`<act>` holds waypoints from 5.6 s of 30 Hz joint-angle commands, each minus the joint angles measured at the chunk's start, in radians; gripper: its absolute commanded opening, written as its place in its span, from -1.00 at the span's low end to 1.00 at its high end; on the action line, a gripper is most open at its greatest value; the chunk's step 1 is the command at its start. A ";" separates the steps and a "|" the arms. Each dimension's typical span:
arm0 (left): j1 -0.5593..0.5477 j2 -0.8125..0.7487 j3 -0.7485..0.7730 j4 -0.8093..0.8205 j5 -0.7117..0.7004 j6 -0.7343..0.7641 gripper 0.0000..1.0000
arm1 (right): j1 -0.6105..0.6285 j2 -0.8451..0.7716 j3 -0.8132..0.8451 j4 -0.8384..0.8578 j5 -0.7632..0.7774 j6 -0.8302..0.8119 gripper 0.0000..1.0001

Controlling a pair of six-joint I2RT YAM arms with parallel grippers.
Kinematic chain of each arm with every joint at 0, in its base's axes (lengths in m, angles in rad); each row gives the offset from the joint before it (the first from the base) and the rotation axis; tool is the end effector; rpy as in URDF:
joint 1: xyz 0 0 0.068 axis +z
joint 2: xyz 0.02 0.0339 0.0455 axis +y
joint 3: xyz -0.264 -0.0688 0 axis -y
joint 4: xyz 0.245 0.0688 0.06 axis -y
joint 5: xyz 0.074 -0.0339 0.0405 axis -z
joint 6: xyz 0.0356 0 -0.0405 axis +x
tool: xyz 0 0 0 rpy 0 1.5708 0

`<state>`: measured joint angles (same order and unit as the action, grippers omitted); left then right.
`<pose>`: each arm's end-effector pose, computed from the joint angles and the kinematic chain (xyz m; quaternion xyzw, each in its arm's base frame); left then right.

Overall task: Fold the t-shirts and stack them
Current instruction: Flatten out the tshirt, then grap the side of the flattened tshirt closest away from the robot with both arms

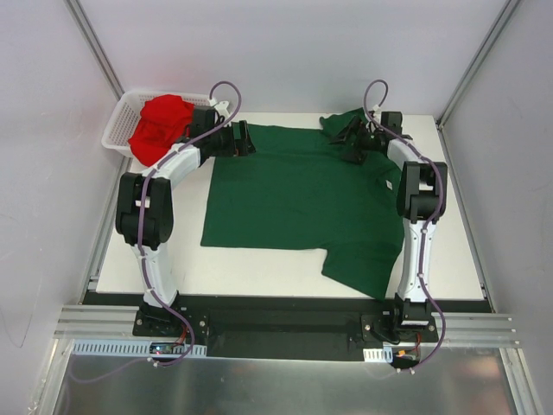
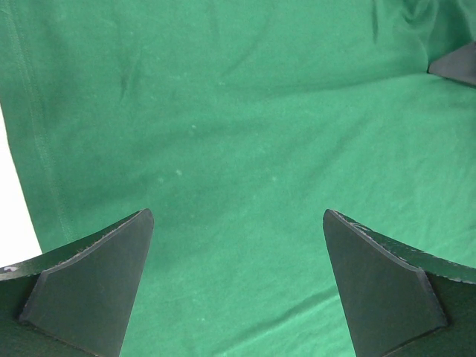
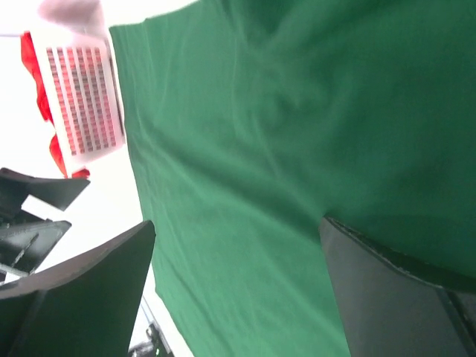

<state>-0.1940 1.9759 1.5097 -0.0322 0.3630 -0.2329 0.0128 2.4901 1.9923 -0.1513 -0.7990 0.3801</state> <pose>0.4530 -0.1019 0.2483 0.0758 0.8472 -0.2581 0.4582 0.5522 0.0326 0.1496 -0.0194 0.8429 0.4216 0.3338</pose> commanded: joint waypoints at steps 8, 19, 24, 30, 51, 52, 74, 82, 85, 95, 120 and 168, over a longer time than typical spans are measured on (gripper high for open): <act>0.011 -0.369 -0.205 0.095 0.037 0.004 0.99 | 0.049 -0.474 -0.283 0.041 -0.026 -0.072 0.92; -0.044 -0.778 -0.691 0.095 -0.041 -0.032 0.99 | 0.229 -0.962 -0.691 -0.339 0.466 -0.329 0.93; -0.189 -0.931 -0.861 0.078 -0.267 -0.068 0.99 | 0.312 -1.220 -0.968 -0.356 0.647 -0.293 0.93; -0.274 -1.046 -1.019 0.078 -0.381 -0.120 0.99 | 0.391 -1.495 -1.177 -0.405 0.852 -0.238 0.93; -0.275 -1.002 -0.994 0.068 -0.404 -0.088 0.98 | 0.627 -1.863 -1.391 -0.793 1.187 0.192 0.93; -0.275 -0.996 -0.993 0.069 -0.406 -0.088 0.99 | 0.639 -1.848 -1.383 -0.809 1.205 0.224 0.92; -0.275 -0.921 -0.997 0.121 -0.414 -0.080 0.99 | 0.762 -1.729 -1.429 -0.881 1.229 0.457 0.93; -0.275 -0.907 -0.982 0.129 -0.404 -0.074 0.99 | 0.788 -1.739 -1.452 -0.872 1.184 0.519 0.93; -0.275 -0.902 -0.982 0.135 -0.401 -0.072 0.99 | 0.819 -1.726 -1.455 -0.849 1.178 0.546 0.93; -0.275 -0.893 -0.985 0.144 -0.411 -0.074 0.99 | 0.937 -1.541 -1.365 -0.873 1.242 0.597 0.93; -0.274 -0.996 -0.984 -0.069 -0.452 -0.160 0.96 | 0.989 -1.347 -1.264 -0.752 1.259 0.504 0.93; -0.097 -0.784 -0.884 -0.387 -0.400 -0.292 0.53 | 0.989 -1.355 -1.224 -0.671 1.236 0.399 0.92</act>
<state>-0.2993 1.1614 0.5972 -0.4488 -0.0494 -0.5137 0.9977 1.1603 0.7422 -0.8185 0.4297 0.7849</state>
